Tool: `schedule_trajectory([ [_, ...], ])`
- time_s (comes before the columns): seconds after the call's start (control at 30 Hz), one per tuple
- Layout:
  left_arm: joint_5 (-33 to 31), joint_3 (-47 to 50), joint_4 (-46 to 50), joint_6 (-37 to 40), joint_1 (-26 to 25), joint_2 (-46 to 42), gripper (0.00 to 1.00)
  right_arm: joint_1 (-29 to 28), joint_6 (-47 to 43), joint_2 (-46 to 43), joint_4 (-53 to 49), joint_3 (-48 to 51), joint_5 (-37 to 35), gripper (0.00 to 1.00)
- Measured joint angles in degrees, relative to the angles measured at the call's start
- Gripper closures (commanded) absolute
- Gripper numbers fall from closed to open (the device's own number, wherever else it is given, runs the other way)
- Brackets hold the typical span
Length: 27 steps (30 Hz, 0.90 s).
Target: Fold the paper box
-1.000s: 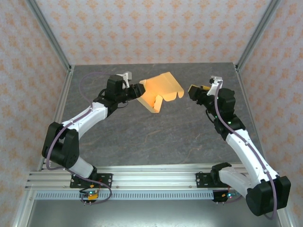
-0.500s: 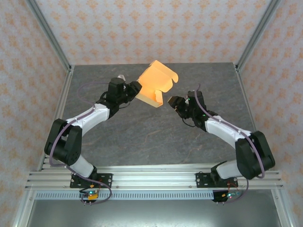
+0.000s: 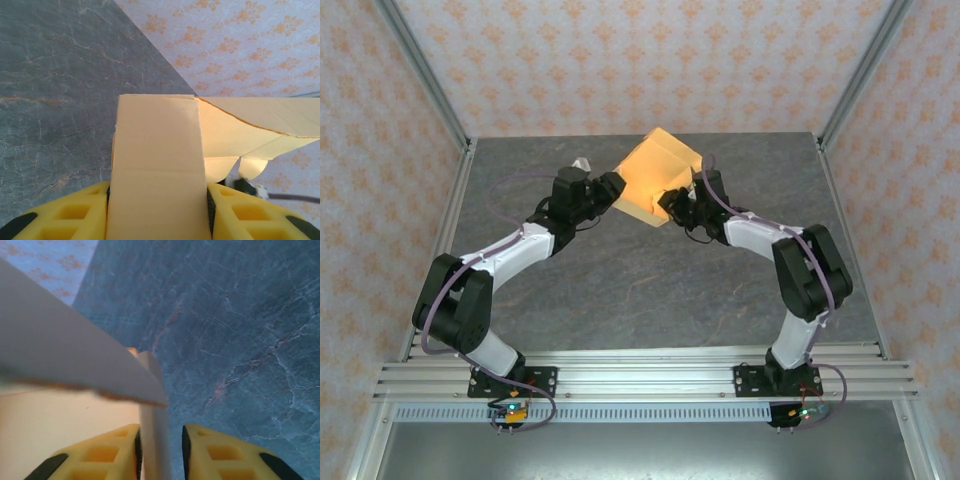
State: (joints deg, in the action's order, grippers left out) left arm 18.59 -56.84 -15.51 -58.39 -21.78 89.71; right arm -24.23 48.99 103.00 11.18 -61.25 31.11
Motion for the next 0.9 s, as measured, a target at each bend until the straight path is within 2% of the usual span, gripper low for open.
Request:
schedule_trajectory([
  [0.13, -1.14, 0.00, 0.20, 2.60, -0.37, 0.00, 0.72, -0.20, -1.03, 1.14, -0.83, -1.42, 0.46, 0.81],
  [0.53, -3.04, -0.11, -0.13, 7.98, -1.88, 0.09, 0.73, -2.01, -4.92, 2.82, -6.49, -4.59, -1.92, 0.74],
  [0.7, -4.17, -0.11, -0.17, 8.94, -1.88, 0.46, 0.73, -2.43, -5.35, 4.52, -7.10, -5.95, -2.43, 0.66],
  [0.9, -5.03, -0.11, -0.17, 8.96, -2.51, 2.01, 0.73, -2.51, -4.63, 6.91, -6.40, -5.99, -2.16, 0.71],
])
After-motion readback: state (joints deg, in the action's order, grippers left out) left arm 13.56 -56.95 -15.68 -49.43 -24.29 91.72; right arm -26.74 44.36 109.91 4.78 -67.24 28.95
